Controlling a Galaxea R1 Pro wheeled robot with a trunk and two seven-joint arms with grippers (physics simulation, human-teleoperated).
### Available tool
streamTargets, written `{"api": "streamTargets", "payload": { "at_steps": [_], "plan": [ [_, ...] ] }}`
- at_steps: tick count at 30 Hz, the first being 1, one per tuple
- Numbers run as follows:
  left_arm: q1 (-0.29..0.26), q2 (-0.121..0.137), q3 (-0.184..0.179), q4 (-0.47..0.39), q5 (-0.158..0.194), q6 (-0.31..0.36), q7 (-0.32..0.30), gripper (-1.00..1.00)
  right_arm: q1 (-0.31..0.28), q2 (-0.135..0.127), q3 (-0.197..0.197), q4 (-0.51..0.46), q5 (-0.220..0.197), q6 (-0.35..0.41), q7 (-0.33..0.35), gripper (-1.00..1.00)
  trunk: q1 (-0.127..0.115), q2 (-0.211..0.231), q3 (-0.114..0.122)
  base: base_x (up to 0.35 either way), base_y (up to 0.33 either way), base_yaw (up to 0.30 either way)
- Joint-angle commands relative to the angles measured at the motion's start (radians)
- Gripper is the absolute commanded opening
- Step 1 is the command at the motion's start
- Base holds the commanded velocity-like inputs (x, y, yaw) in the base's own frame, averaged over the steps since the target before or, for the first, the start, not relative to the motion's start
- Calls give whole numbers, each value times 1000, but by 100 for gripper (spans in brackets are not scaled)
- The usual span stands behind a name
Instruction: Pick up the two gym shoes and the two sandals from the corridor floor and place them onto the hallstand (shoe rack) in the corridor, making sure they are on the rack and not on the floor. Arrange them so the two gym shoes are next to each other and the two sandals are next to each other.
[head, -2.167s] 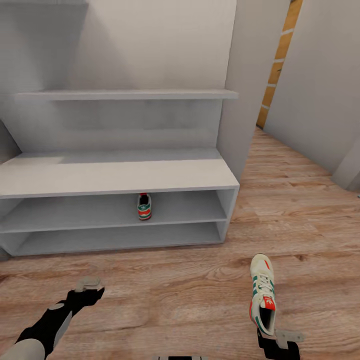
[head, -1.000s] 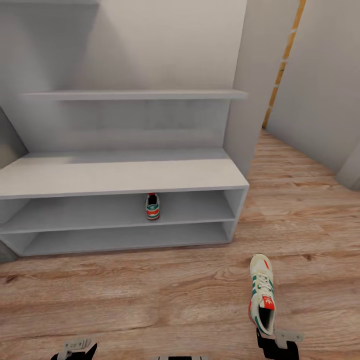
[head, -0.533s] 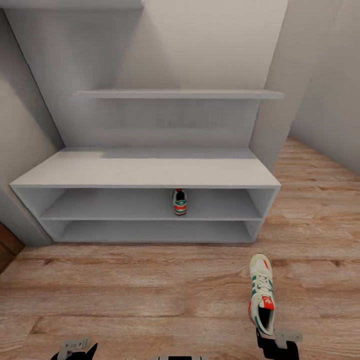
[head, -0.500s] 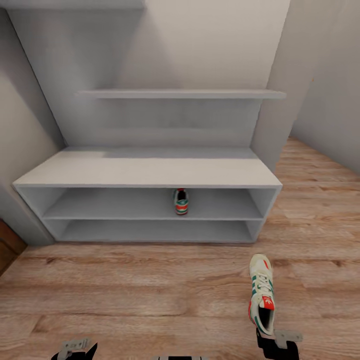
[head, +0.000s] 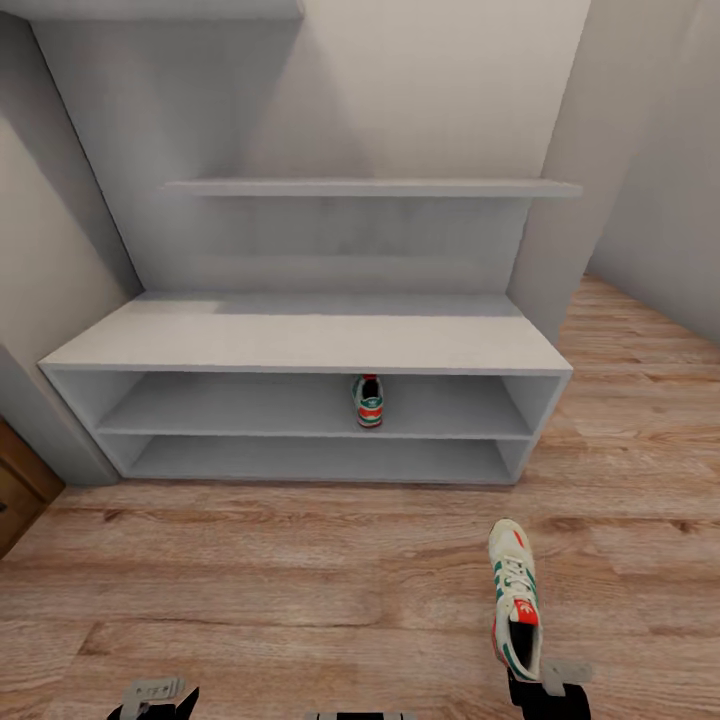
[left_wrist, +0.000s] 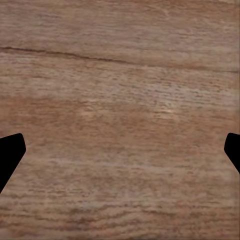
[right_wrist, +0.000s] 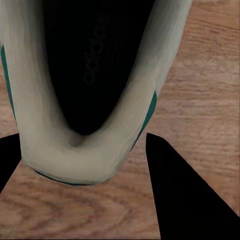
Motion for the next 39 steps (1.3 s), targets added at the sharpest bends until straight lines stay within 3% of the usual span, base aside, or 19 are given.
{"api": "streamTargets", "payload": {
  "at_steps": [1, 3, 5, 7, 10, 11, 16, 20, 32, 39],
  "plan": [
    [-1, -1, 8, 1, -4, -2, -8, 100, -3, 5, -3, -11, 10, 25, -7, -100, 0, 0, -1, 0, 0, 0],
    [-1, -1, 8, 1, -4, -2, -8, 100, -15, 38, 1, -86, 10, 134, -7, -100, 0, 0, -1, 0, 0, 0],
    [-1, -1, 6, 1, -5, -2, -8, 100, -36, 112, 8, -249, 12, 308, -7, -100, 0, 0, -1, 0, 0, 0],
    [-1, -1, 6, 1, -6, -2, -8, 100, -51, 147, 29, -327, 14, 403, -8, -100, 0, 0, -1, 0, 0, 0],
    [-1, -1, 6, 1, -6, -2, -8, 100, -71, 176, 71, -387, 15, 493, -11, -100, 0, 0, -1, 0, 0, 0],
    [-1, -1, 6, 1, -6, -2, -8, 100, -88, 190, 106, -415, 15, 545, -13, -100, 0, 0, -1, 0, 0, 0],
    [-1, -1, 6, 1, -6, -2, -8, 100, -152, 210, 199, -458, 13, 656, -15, -100, 0, 0, -1, 0, 0, 0],
    [-1, -1, 6, 1, -6, -1, -8, 100, -215, 216, 230, -468, 11, 712, -17, -100, 0, 0, -1, 0, 0, 0],
    [-1, -1, 6, 1, -6, -1, -8, 100, -364, 218, 244, -476, 11, 851, -26, -100, 0, 0, -1, 0, 0, 0],
    [-1, -1, 6, 1, -6, -1, -8, 100, -422, 218, 245, -476, 10, 906, -51, -100, 0, 0, -1, 0, 0, 0]
  ]
}}
